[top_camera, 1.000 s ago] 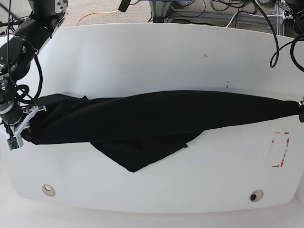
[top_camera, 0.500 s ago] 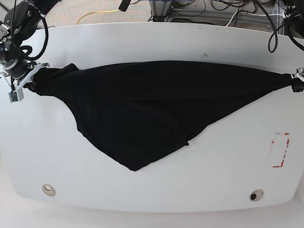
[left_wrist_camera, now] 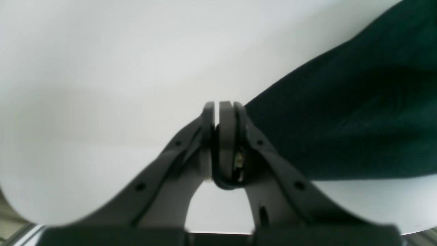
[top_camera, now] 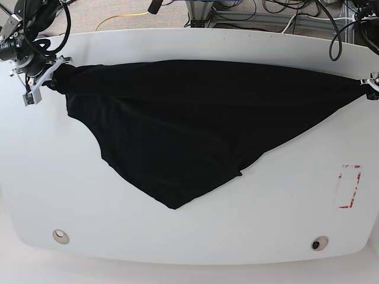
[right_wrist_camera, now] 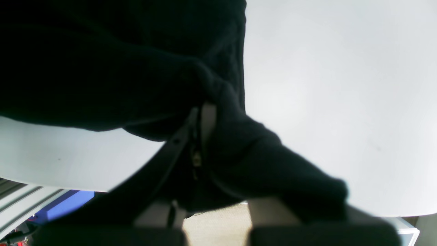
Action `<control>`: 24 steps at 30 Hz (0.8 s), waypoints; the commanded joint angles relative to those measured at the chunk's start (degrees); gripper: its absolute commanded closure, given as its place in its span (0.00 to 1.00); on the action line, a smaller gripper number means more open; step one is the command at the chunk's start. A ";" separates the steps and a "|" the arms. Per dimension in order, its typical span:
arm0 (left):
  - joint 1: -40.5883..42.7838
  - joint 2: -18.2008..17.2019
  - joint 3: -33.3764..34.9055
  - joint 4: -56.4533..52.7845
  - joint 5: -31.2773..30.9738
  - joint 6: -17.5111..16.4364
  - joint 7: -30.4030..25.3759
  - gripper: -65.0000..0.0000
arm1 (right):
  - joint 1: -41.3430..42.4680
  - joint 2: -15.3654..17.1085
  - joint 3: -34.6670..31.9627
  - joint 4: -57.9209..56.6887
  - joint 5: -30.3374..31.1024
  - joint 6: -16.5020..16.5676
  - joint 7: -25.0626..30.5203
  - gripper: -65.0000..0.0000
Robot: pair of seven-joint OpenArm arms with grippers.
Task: Fold the T-shirt properly
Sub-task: 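Drag the held shirt edge away from the robot with both grippers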
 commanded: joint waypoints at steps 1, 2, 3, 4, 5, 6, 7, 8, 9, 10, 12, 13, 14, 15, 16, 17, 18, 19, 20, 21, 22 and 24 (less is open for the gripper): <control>-1.10 -1.55 -0.58 0.79 3.61 -3.07 -1.06 1.00 | -1.02 1.06 0.54 0.87 0.28 0.08 0.79 1.00; -1.98 -1.47 -0.58 0.79 5.72 -5.00 -1.06 1.00 | -1.73 1.06 0.54 0.43 0.10 0.08 0.79 1.00; -2.59 -1.38 -0.58 0.79 6.95 -6.23 -1.06 1.00 | -1.99 1.06 0.54 0.08 0.01 0.08 0.79 1.00; -3.21 -1.03 -0.58 0.70 8.71 -7.73 -1.06 1.00 | -2.17 1.06 0.45 -0.45 -0.25 0.08 0.79 1.00; -3.83 -0.32 -0.67 0.70 10.47 -9.05 -1.06 1.00 | -2.26 1.06 0.36 -1.06 -0.51 0.08 0.79 1.00; -4.44 0.29 -0.76 0.70 12.23 -10.28 -1.06 1.00 | -2.43 1.15 0.28 -2.12 -0.51 0.08 0.79 1.00; -5.32 0.64 -0.84 0.70 14.16 -11.33 -1.06 1.00 | -2.52 1.24 0.19 -3.26 -0.51 0.08 0.79 1.00; -6.55 0.91 -0.84 0.70 16.27 -11.55 -1.06 1.00 | -2.52 1.33 0.36 -4.49 -0.43 0.08 0.79 1.00; -7.78 0.91 -0.84 0.70 17.86 -11.55 -1.06 1.00 | -2.52 1.33 0.45 -5.55 -0.43 0.08 0.79 1.00; -8.57 0.91 -0.84 0.70 19.53 -11.55 -0.97 1.00 | -2.52 1.41 0.45 -6.43 -0.43 0.08 0.79 1.00; -9.89 1.08 -0.84 0.70 22.34 -11.55 -0.89 1.00 | -2.52 1.41 0.45 -7.04 0.10 0.08 0.79 1.00; -9.98 1.08 -0.84 0.70 22.95 -11.55 -0.89 1.00 | -2.61 1.33 0.45 -6.95 0.10 0.08 0.79 0.99; -10.07 1.08 -0.84 0.70 23.48 -11.55 -0.89 1.00 | -2.78 1.15 0.45 -6.86 0.19 0.08 0.79 0.96; -10.16 1.52 -0.84 0.70 23.83 -11.55 -0.89 1.00 | -3.49 1.15 0.45 -6.78 0.28 0.08 0.79 0.90; -10.16 1.87 -0.84 0.79 23.92 -11.55 -0.89 1.00 | -3.93 1.15 0.45 -6.78 0.72 0.08 0.79 0.84; -10.16 1.87 -0.93 0.79 23.92 -11.55 -0.89 1.00 | -4.10 1.15 0.45 -6.78 1.51 0.08 0.79 0.78; -10.16 1.87 -0.93 0.79 23.92 -11.55 -0.89 1.00 | -4.45 1.15 0.45 -6.78 3.00 0.08 0.79 0.68; -10.16 1.87 -0.93 0.79 24.01 -11.55 -0.89 1.00 | -4.54 1.15 0.54 -6.78 4.41 0.08 0.79 0.58; -10.16 1.87 -0.93 0.70 24.01 -11.55 -0.89 1.00 | -4.63 1.15 0.72 -6.78 5.81 0.08 0.79 0.47; -10.16 1.87 -0.93 0.70 24.01 -11.55 -0.89 1.00 | -4.89 1.15 1.24 -6.78 7.31 0.08 0.79 0.37; -10.16 1.87 -0.93 0.70 24.01 -11.55 -0.89 1.00 | -5.16 1.15 2.12 -6.78 9.16 0.08 0.79 0.28; -10.07 1.87 -0.93 0.70 24.01 -11.55 -0.89 1.00 | -5.33 1.15 3.71 -6.78 13.20 0.08 0.79 0.11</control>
